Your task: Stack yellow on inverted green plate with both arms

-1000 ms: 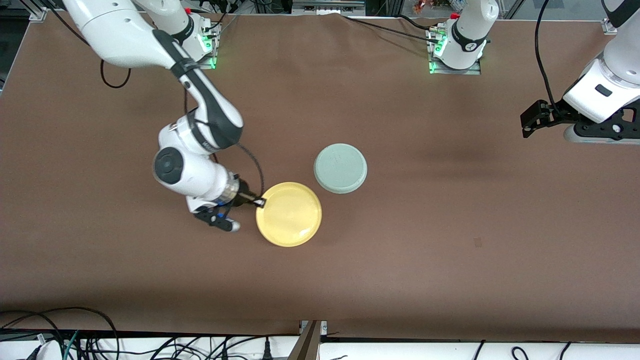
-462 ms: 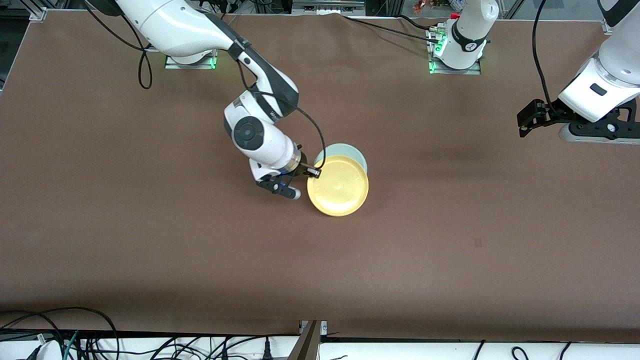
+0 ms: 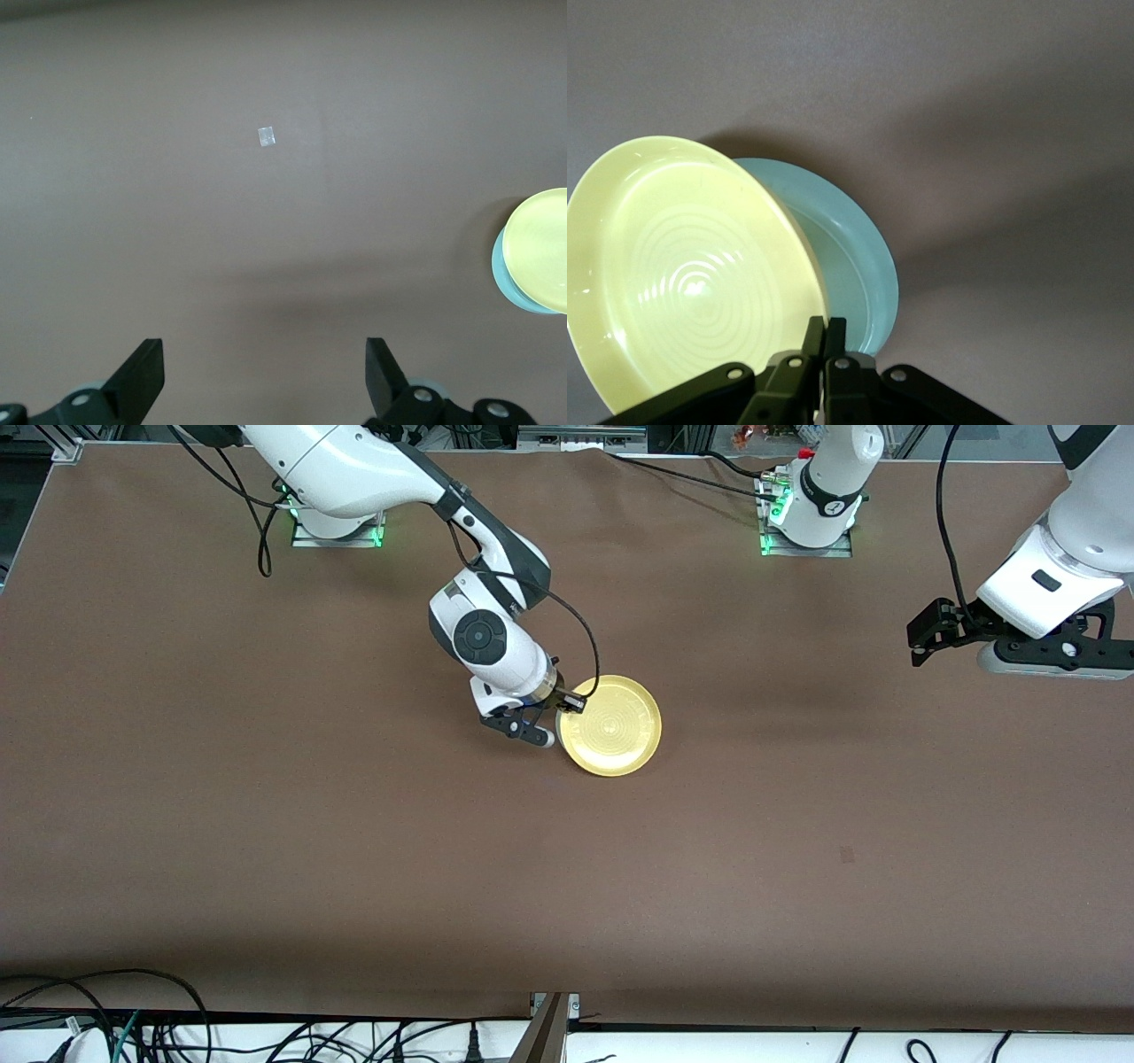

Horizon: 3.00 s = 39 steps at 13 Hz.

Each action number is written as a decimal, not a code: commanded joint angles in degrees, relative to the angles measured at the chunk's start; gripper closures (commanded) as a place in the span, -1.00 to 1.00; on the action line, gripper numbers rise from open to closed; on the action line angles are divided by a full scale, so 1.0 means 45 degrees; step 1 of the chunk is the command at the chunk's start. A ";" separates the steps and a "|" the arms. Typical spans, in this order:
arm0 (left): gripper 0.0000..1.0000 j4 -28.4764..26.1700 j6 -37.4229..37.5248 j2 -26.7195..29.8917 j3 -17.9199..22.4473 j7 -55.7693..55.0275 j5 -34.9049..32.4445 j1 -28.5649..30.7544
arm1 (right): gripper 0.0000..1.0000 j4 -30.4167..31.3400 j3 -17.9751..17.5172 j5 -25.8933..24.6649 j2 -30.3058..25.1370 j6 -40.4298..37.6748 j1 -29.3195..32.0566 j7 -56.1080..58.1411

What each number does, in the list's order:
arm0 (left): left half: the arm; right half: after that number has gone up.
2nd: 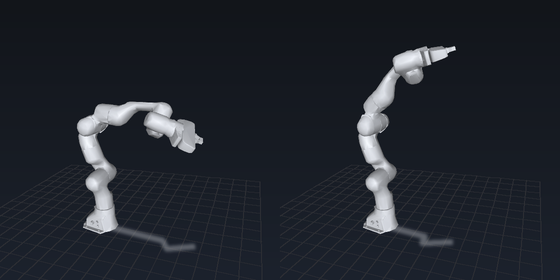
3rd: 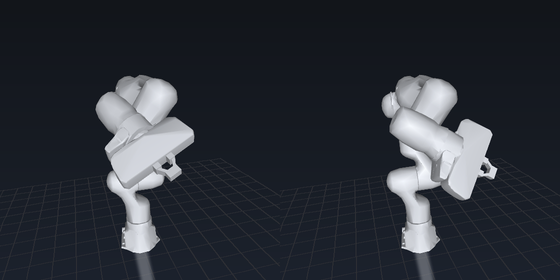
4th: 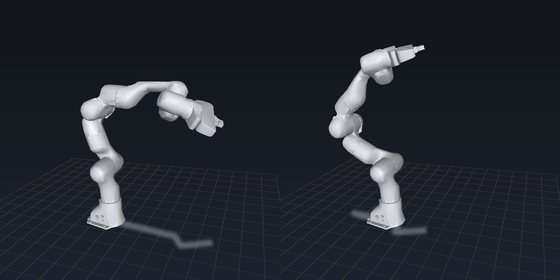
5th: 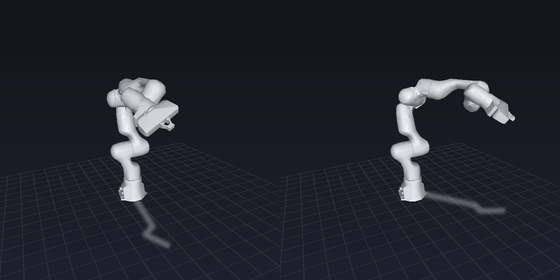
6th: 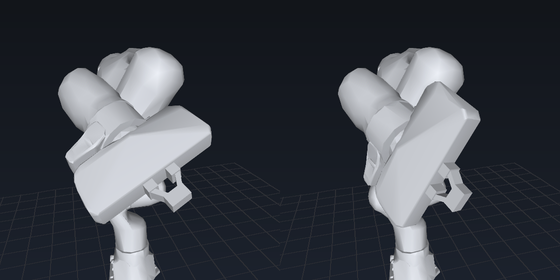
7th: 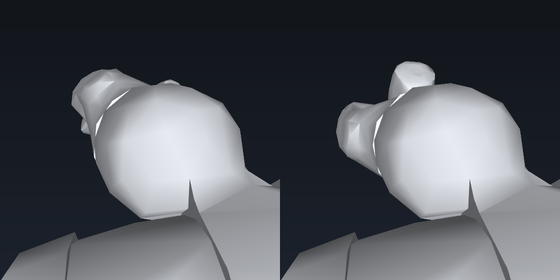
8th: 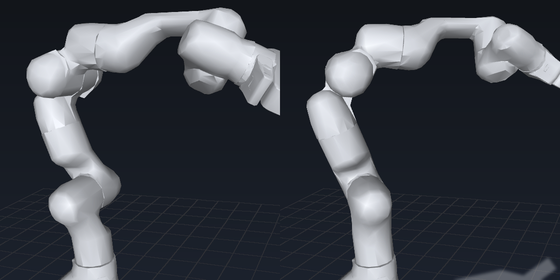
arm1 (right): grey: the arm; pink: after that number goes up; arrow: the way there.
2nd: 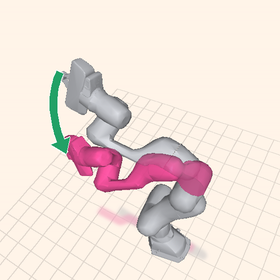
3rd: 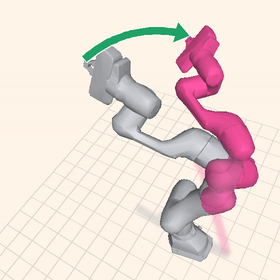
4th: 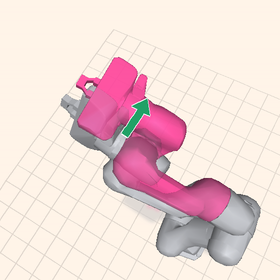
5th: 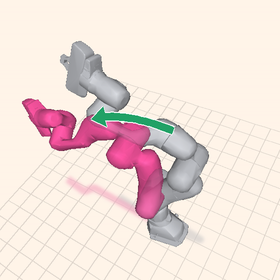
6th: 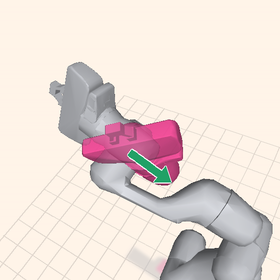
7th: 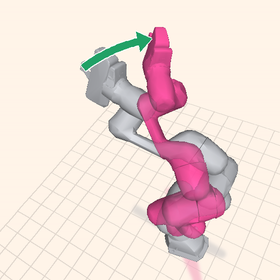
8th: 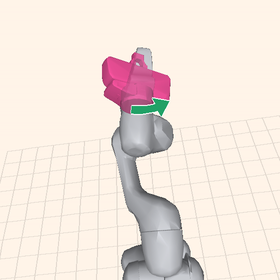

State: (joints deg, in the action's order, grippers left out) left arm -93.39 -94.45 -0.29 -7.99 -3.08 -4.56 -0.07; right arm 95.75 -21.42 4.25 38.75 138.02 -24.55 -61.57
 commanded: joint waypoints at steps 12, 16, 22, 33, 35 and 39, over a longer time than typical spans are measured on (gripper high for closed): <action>-1.00 -0.0029 0.0129 0.0221 -0.0139 0.0158 -0.0295 0.0132 | 1.00 0.1067 -0.0085 -0.0046 -0.0720 0.0402 -0.0268 -0.0576; -1.00 -0.0029 0.0129 0.0221 -0.0139 0.0158 -0.0295 0.0132 | 1.00 0.1086 -0.0065 -0.0046 -0.0681 0.0422 -0.0268 -0.0557; -1.00 -0.0029 0.0129 0.0221 -0.0139 0.0178 -0.0295 0.0132 | 1.00 0.1145 0.0013 -0.0046 -0.0681 0.0403 -0.0248 -0.0537; -1.00 -0.0029 0.0266 -0.0071 -0.0159 0.0197 -0.0256 0.0074 | -0.99 -0.0277 0.0714 -0.0007 -0.1090 -0.2696 -0.0073 -0.0459; -1.00 -0.0029 0.0286 -0.0092 -0.0528 0.0100 -0.0217 0.0093 | -0.99 -0.1078 0.1629 -0.0007 -0.1363 -0.3792 -0.0073 -0.0304; -1.00 -0.0029 -0.0064 -0.0345 -0.0686 0.0061 -0.0295 0.0073 | -0.99 -0.2583 0.3797 -0.0027 -0.1832 -0.4851 -0.0073 0.0124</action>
State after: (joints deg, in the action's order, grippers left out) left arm -93.43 -93.79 -1.36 -10.43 -3.09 -4.56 -0.05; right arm 86.91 -7.73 4.23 31.68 118.68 -24.73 -62.25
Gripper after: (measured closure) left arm 0.000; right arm 0.000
